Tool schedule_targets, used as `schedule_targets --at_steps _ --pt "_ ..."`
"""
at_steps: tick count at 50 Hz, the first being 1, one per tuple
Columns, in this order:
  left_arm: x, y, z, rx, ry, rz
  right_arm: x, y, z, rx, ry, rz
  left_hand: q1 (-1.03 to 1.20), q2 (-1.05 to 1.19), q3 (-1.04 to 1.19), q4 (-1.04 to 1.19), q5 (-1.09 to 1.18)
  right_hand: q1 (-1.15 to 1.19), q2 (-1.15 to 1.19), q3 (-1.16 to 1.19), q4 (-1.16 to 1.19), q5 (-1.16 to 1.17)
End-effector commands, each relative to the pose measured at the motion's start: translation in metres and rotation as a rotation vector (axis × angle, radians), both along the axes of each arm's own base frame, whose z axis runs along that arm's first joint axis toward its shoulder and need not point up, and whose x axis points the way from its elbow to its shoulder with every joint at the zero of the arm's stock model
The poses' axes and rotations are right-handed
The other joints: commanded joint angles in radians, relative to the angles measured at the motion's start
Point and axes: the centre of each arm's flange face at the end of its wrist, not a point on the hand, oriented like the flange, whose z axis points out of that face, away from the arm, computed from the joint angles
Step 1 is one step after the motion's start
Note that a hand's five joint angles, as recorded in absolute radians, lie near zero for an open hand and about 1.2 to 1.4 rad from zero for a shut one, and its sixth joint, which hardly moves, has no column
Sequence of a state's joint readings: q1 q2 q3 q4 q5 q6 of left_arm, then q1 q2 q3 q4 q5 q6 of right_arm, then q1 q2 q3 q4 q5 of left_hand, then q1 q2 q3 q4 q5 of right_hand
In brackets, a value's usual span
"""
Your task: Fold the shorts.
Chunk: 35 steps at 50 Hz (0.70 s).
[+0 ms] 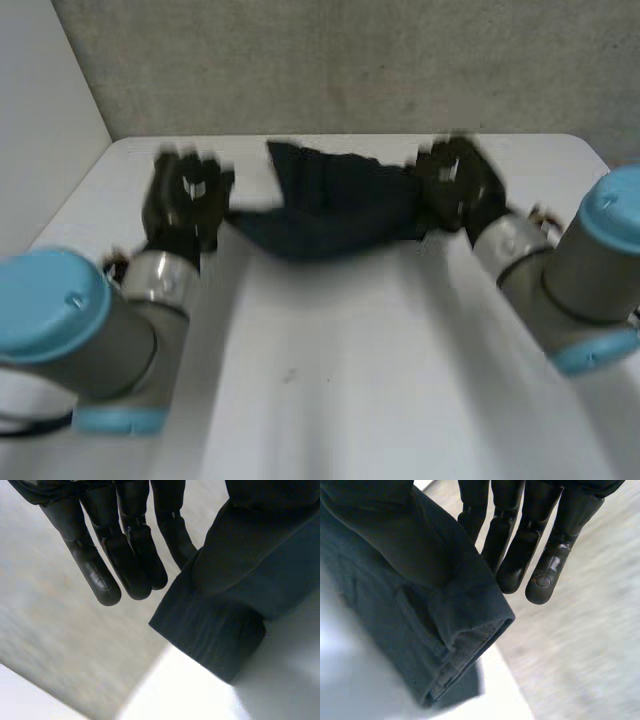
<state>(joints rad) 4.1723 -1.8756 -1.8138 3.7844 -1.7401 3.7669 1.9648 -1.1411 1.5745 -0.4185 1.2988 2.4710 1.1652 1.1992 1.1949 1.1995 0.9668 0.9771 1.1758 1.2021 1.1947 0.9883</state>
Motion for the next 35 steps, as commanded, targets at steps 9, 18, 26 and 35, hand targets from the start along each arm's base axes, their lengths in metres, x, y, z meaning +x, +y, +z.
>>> schedule_targets --at_steps 9,18,26,35 --pt "0.060 0.098 -0.009 0.403 -0.277 0.078 -0.036 0.076 -0.039 0.460 0.261 0.004 0.231 0.197 0.201 0.197 0.255 0.419 0.220 0.194 0.202 0.233" --pt "0.072 0.157 0.008 0.456 -0.342 -0.031 -0.055 0.124 -0.010 0.624 0.336 0.019 0.231 0.197 0.201 0.197 0.255 0.419 0.220 0.194 0.202 0.233" --pt "0.069 0.159 -0.005 0.488 -0.378 -0.048 -0.058 0.135 -0.020 0.636 0.342 0.026 -0.391 -0.425 -0.421 -0.426 -0.368 0.419 0.220 0.194 0.202 0.233" --pt "0.047 0.112 0.032 0.309 -0.236 -0.013 -0.061 0.131 -0.036 0.589 0.315 0.003 -0.978 -1.012 -1.008 -1.012 -0.954 0.419 0.220 0.194 0.202 0.233"
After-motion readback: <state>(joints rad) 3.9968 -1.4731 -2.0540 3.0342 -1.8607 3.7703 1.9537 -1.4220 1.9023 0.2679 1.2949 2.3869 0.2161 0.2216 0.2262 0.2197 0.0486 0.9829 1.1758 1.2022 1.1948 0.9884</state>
